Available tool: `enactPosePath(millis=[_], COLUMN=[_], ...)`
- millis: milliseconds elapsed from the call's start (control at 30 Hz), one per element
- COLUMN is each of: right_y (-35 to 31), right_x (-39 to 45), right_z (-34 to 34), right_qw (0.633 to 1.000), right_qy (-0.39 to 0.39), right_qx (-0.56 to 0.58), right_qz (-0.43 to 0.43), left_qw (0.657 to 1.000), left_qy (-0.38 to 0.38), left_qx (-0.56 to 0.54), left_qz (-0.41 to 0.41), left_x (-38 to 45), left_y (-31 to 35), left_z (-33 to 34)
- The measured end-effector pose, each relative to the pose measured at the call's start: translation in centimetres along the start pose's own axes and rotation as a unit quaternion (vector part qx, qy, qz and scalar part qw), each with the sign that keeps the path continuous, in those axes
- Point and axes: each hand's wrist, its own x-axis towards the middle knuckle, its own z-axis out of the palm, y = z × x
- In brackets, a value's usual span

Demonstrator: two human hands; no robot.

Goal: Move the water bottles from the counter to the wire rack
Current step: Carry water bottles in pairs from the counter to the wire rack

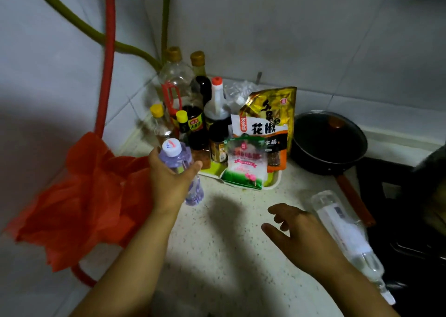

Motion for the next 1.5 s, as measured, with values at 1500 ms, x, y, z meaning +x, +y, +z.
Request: enactPosePath(millis=[1500], right_y=[9.8], right_x=[-8.3], right_z=[-3.0], right_qw=[0.96], right_qy=[0.243], right_qx=[-0.09], right_qz=[0.104], left_qw=[0.932], left_qy=[-0.332], left_qx=[0.037], left_qz=[0.14], left_x=[-13.3], left_y=[5.0], left_z=[9.3])
